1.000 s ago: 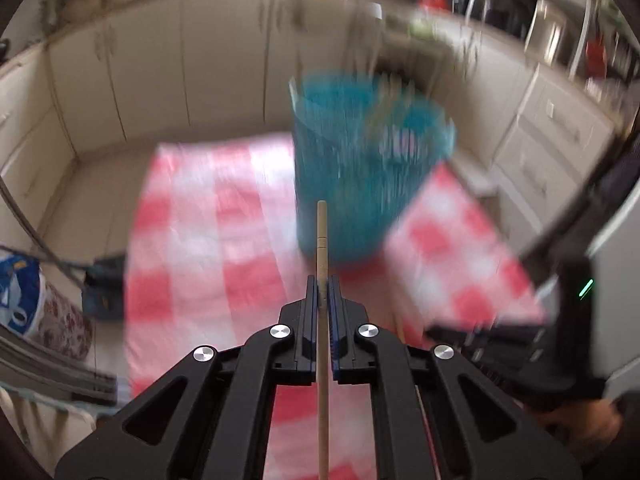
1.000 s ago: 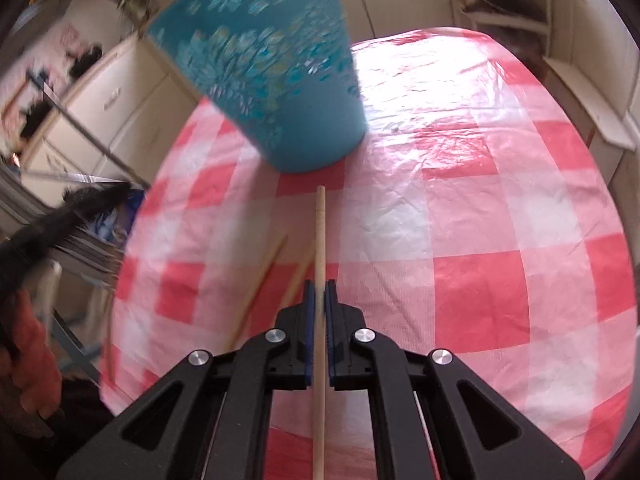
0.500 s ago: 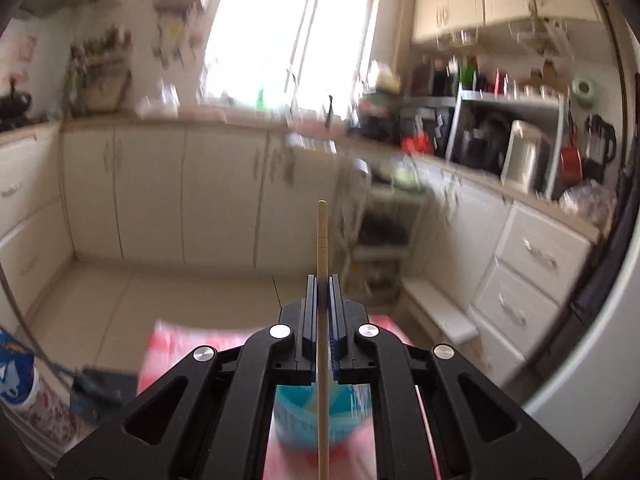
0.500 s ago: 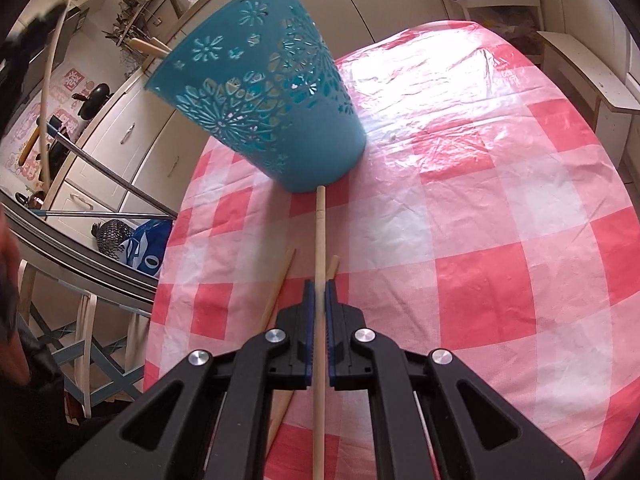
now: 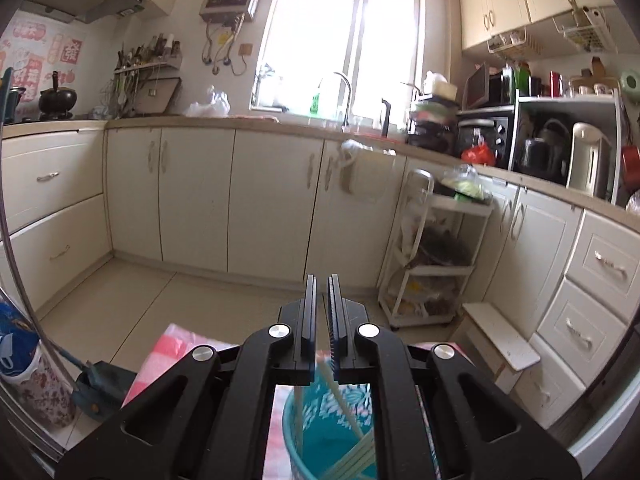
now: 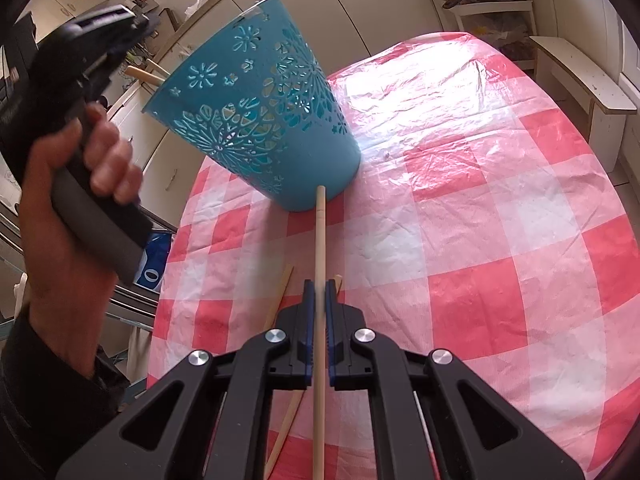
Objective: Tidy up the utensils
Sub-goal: 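Drop the stick into the teal basket with the left tool, then carry the stick over the basket and open the right tool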
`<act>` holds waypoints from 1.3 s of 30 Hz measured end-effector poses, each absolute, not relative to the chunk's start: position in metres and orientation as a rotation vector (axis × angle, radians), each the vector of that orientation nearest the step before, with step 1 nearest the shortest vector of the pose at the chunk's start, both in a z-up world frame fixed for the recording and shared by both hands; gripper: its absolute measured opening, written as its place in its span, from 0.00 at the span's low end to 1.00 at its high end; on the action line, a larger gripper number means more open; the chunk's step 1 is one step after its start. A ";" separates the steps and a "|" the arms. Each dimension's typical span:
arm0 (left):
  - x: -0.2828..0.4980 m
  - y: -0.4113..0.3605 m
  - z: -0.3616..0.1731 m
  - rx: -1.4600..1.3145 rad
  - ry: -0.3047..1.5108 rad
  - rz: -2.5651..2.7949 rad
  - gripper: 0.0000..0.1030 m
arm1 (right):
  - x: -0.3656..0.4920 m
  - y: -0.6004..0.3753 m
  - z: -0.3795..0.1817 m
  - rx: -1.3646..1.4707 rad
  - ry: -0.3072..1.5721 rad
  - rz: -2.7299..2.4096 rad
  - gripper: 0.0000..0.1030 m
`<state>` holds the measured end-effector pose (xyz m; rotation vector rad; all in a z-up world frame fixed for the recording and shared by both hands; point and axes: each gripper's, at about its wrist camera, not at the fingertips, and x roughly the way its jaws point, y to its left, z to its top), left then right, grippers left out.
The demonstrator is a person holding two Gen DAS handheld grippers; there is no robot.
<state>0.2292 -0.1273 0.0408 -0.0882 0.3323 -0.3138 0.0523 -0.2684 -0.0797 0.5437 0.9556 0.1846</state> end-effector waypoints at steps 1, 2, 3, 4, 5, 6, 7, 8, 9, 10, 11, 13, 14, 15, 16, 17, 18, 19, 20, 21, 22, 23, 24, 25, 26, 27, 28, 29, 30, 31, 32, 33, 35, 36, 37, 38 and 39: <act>0.224 -0.126 0.038 -0.079 0.338 -0.316 0.05 | 0.052 -0.269 -0.080 0.545 0.956 0.184 0.06; 0.220 -0.124 0.035 -0.065 0.345 -0.322 0.05 | 0.052 -0.269 -0.080 0.546 0.956 0.184 0.06; 0.217 -0.123 0.035 -0.054 0.359 -0.334 0.05 | 0.051 -0.269 -0.080 0.546 0.956 0.183 0.06; 0.213 -0.121 0.033 -0.043 0.373 -0.342 0.06 | 0.051 -0.270 -0.080 0.548 0.953 0.182 0.06; 0.210 -0.119 0.034 -0.021 0.398 -0.349 0.11 | 0.050 -0.271 -0.079 0.550 0.946 0.180 0.06; 0.204 -0.114 0.035 -0.013 0.408 -0.351 0.21 | 0.049 -0.272 -0.077 0.552 0.936 0.178 0.06; 0.199 -0.109 0.036 -0.007 0.414 -0.350 0.28 | 0.048 -0.273 -0.075 0.554 0.927 0.176 0.06; 0.192 -0.102 0.038 -0.004 0.417 -0.339 0.42 | 0.046 -0.275 -0.072 0.558 0.910 0.172 0.06; 0.185 -0.095 0.040 -0.005 0.418 -0.327 0.50 | 0.045 -0.277 -0.069 0.562 0.895 0.169 0.06; 0.174 -0.084 0.041 -0.020 0.418 -0.309 0.53 | 0.043 -0.279 -0.066 0.570 0.873 0.169 0.06; 0.168 -0.077 0.041 -0.035 0.426 -0.305 0.56 | 0.040 -0.282 -0.062 0.580 0.846 0.171 0.06; 0.156 -0.058 0.039 -0.080 0.467 -0.291 0.59 | 0.035 -0.286 -0.052 0.590 0.788 0.177 0.06; 0.149 -0.049 0.036 -0.111 0.491 -0.280 0.61 | 0.031 -0.289 -0.044 0.599 0.741 0.185 0.06; 0.142 -0.041 0.032 -0.136 0.509 -0.276 0.62 | 0.027 -0.292 -0.036 0.611 0.699 0.194 0.06; 0.136 -0.034 0.029 -0.151 0.521 -0.265 0.62 | 0.024 -0.295 -0.028 0.621 0.663 0.202 0.06; 0.133 -0.031 0.027 -0.160 0.530 -0.256 0.63 | 0.018 -0.299 -0.015 0.629 0.599 0.211 0.06; 0.132 -0.026 0.025 -0.173 0.540 -0.248 0.64 | 0.015 -0.302 -0.003 0.631 0.547 0.218 0.06; 0.132 -0.023 0.022 -0.190 0.550 -0.246 0.65 | 0.014 -0.304 0.008 0.631 0.499 0.221 0.06; 0.133 -0.020 0.020 -0.201 0.561 -0.249 0.65 | 0.015 -0.305 0.021 0.630 0.445 0.225 0.06; 0.135 -0.019 0.019 -0.198 0.568 -0.247 0.65 | 0.020 -0.305 0.033 0.626 0.405 0.226 0.06; 0.136 -0.019 0.018 -0.195 0.572 -0.240 0.65 | 0.029 -0.304 0.043 0.624 0.378 0.227 0.06; 0.137 -0.015 0.018 -0.205 0.574 -0.236 0.65 | 0.038 -0.303 0.051 0.623 0.355 0.234 0.06; 0.139 -0.014 0.019 -0.216 0.576 -0.241 0.65 | 0.053 -0.300 0.064 0.609 0.314 0.235 0.06; 0.140 -0.014 0.020 -0.223 0.576 -0.244 0.65 | 0.063 -0.299 0.072 0.597 0.291 0.233 0.06; 0.141 -0.014 0.022 -0.225 0.569 -0.241 0.65 | 0.077 -0.296 0.080 0.587 0.266 0.235 0.06; 0.141 -0.013 0.023 -0.223 0.564 -0.242 0.65 | 0.092 -0.293 0.088 0.582 0.239 0.233 0.06; 0.142 -0.012 0.024 -0.222 0.561 -0.243 0.65 | 0.106 -0.290 0.096 0.579 0.208 0.222 0.06; 0.142 -0.011 0.025 -0.223 0.559 -0.244 0.65 | 0.115 -0.288 0.100 0.576 0.184 0.207 0.06; 0.143 -0.010 0.026 -0.224 0.558 -0.245 0.65 | 0.126 -0.285 0.102 0.563 0.160 0.180 0.06; 0.144 -0.008 0.026 -0.226 0.560 -0.240 0.65 | 0.129 -0.282 0.102 0.552 0.151 0.161 0.06; 0.145 -0.007 0.026 -0.229 0.562 -0.237 0.65 | 0.140 -0.277 0.097 0.536 0.153 0.134 0.06; 0.146 -0.006 0.027 -0.235 0.565 -0.235 0.65 | 0.144 -0.275 0.092 0.529 0.171 0.124 0.06; 0.147 -0.003 0.027 -0.246 0.571 -0.235 0.65 | 0.155 -0.268 0.078 0.506 0.232 0.106 0.06; 0.148 -0.002 0.027 -0.244 0.574 -0.235 0.65 | 0.157 -0.263 0.070 0.487 0.262 0.106 0.06; 0.148 -0.001 0.027 -0.242 0.576 -0.234 0.65 | 0.157 -0.259 0.063 0.467 0.284 0.106 0.06; 0.147 -0.001 0.028 -0.242 0.578 -0.237 0.65 | 0.156 -0.255 0.056 0.443 0.311 0.107 0.06; 0.147 0.000 0.028 -0.243 0.578 -0.238 0.65 | 0.153 -0.253 0.053 0.431 0.328 0.110 0.06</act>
